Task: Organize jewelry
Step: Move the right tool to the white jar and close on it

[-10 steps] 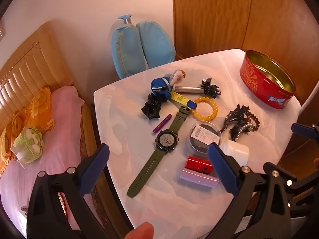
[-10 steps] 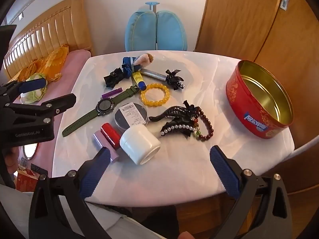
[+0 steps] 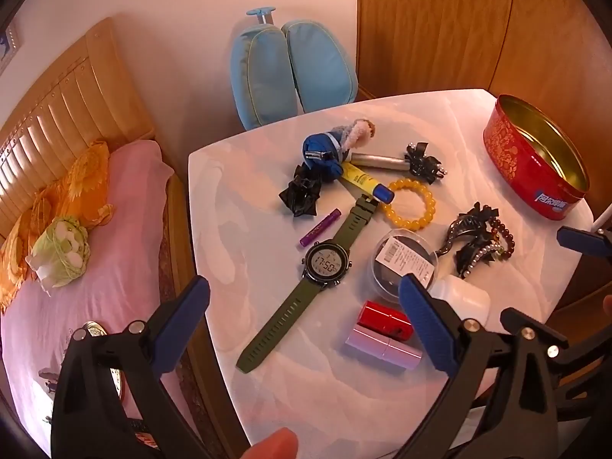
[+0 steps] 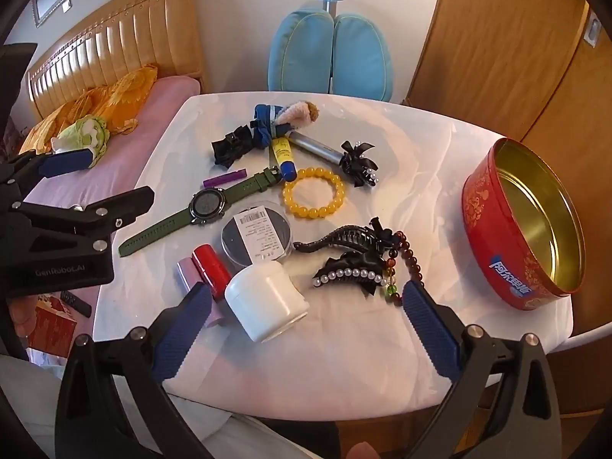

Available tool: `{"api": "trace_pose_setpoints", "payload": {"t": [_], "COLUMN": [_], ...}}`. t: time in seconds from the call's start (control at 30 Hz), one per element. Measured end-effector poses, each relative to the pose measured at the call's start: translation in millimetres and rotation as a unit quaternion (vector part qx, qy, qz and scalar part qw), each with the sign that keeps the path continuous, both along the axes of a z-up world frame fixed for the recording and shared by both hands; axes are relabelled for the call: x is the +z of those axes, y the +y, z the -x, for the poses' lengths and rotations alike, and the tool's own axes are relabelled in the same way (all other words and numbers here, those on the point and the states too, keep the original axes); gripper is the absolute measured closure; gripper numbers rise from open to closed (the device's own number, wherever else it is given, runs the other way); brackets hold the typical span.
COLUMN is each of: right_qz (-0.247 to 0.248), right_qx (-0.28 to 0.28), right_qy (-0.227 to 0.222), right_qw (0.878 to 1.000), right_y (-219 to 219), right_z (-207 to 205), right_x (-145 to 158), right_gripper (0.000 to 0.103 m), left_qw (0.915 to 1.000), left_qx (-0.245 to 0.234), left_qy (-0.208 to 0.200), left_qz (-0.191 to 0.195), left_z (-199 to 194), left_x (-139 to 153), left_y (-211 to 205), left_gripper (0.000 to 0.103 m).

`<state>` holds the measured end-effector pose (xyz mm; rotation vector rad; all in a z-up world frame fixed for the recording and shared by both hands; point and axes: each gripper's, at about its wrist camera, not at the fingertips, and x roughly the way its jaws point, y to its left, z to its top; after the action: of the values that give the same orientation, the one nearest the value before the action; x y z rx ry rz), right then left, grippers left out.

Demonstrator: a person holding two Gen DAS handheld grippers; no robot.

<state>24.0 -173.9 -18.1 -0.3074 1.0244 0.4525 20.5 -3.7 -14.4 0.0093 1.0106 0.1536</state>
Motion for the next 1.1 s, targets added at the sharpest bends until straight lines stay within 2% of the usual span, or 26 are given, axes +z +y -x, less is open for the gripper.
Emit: {"api": "trace_pose_setpoints", "payload": {"t": [0.13, 0.4, 0.67, 0.8, 0.93, 1.1], "right_qz": [0.002, 0.014, 0.016, -0.009, -0.029, -0.015], "right_qx": [0.008, 0.007, -0.026, -0.045, -0.023, 0.019], "right_qy": [-0.006, -0.004, 0.006, 0.048, 0.102, 0.131], "right_qw": [1.0, 1.0, 1.0, 0.998, 0.994, 0.991], "right_y": [0, 0, -15, -29, -24, -3], "right_z": [-5, -6, -6, -11, -8, -5], "right_x": [-4, -4, -8, -19, -38, -57], "right_gripper": [0.002, 0.002, 0.002, 0.002, 0.002, 0.002], "left_qw": [1.0, 0.9997, 0.9979, 0.9958, 0.9922, 0.992], "left_qx": [0.003, 0.011, 0.001, 0.012, -0.004, -0.007], "left_qy": [0.006, 0.015, 0.055, 0.078, 0.098, 0.115], "left_qz": [-0.005, 0.013, 0.033, 0.048, 0.078, 0.052], "left_z": [-1, -7, -14, -18, -15, -5], "left_x": [-3, -5, -23, -34, -46, -57], "left_y": [1, 9, 8, 18, 23, 18], "left_gripper": [0.007, 0.007, 0.007, 0.007, 0.007, 0.007]}}
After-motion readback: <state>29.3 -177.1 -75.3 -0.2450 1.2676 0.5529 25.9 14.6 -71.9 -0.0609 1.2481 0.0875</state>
